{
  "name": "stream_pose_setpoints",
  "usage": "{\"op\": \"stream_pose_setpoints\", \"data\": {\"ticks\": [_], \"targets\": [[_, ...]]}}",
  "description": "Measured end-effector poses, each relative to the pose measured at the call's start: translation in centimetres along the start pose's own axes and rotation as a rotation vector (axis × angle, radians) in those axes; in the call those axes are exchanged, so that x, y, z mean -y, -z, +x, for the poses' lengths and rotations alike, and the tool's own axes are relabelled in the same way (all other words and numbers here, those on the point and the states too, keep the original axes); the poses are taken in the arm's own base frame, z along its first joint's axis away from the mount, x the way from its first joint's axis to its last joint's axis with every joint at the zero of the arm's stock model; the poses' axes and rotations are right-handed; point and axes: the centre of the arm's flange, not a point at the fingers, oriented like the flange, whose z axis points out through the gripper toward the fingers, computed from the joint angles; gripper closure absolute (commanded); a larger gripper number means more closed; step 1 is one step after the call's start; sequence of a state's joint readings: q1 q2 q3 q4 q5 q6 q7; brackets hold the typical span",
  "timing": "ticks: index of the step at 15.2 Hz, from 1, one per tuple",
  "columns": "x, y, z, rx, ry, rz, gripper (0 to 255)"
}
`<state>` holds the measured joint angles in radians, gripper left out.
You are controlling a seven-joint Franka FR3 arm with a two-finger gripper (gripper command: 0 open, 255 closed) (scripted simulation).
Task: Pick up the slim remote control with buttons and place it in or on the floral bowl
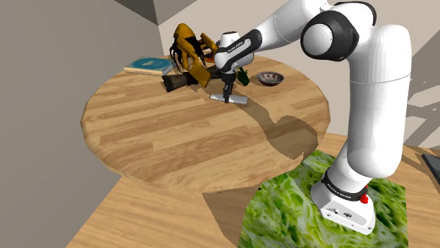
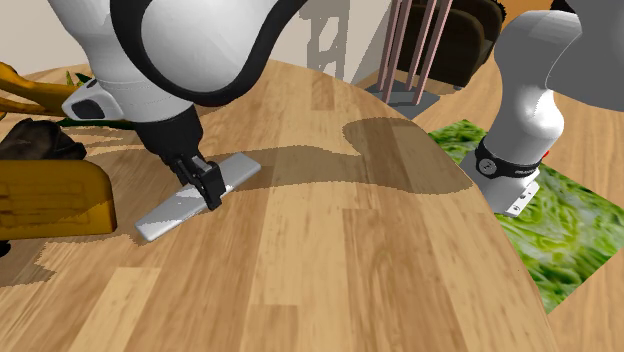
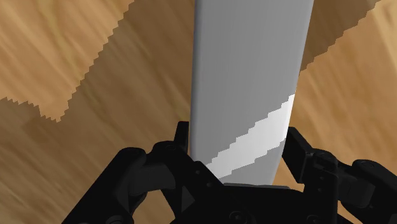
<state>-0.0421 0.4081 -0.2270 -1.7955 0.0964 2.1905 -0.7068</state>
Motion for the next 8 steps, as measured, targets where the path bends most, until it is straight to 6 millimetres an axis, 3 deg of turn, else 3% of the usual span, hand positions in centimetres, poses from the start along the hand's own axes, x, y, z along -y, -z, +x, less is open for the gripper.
{"op": "stream_pose_setpoints", "data": {"ticks": [3, 8], "targets": [[0.0, 0.6, 0.0, 0.000, 0.000, 0.000, 255], [0.0, 3.2, 0.0, 0.000, 0.000, 0.000, 255]]}}
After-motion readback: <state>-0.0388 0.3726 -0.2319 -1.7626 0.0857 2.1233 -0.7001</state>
